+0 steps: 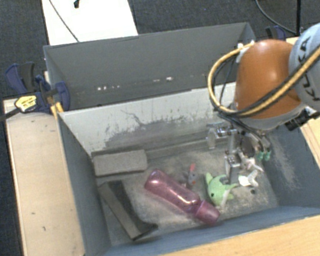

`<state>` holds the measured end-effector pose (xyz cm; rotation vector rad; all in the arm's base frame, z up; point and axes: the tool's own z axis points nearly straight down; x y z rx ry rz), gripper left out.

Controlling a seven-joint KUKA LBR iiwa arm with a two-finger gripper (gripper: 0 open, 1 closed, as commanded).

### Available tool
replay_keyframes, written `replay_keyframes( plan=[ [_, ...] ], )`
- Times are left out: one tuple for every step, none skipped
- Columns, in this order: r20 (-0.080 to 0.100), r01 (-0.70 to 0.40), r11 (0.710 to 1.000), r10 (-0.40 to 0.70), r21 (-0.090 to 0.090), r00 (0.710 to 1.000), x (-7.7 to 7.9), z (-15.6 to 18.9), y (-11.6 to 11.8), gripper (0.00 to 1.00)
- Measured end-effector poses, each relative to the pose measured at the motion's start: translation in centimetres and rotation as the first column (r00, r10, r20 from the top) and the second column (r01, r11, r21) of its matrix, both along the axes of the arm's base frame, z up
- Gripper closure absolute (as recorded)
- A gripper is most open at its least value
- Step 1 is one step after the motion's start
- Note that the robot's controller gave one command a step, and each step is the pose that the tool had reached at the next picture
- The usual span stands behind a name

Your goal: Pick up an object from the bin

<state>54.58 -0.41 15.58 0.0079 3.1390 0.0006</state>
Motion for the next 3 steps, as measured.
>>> replay_keyframes(
  plan=[
    [0.000, -0.051, 0.999, 0.051, 0.000, 0.999, -1.6, -2.3, -1.7, 0.00],
    [-0.004, -0.058, 0.998, 0.058, 0.000, 0.998, -2.0, -3.0, -2.2, 0.00],
    [-0.006, -0.064, 0.998, 0.064, 0.001, 0.998, -2.7, -1.2, -0.8, 0.00]
  ],
)
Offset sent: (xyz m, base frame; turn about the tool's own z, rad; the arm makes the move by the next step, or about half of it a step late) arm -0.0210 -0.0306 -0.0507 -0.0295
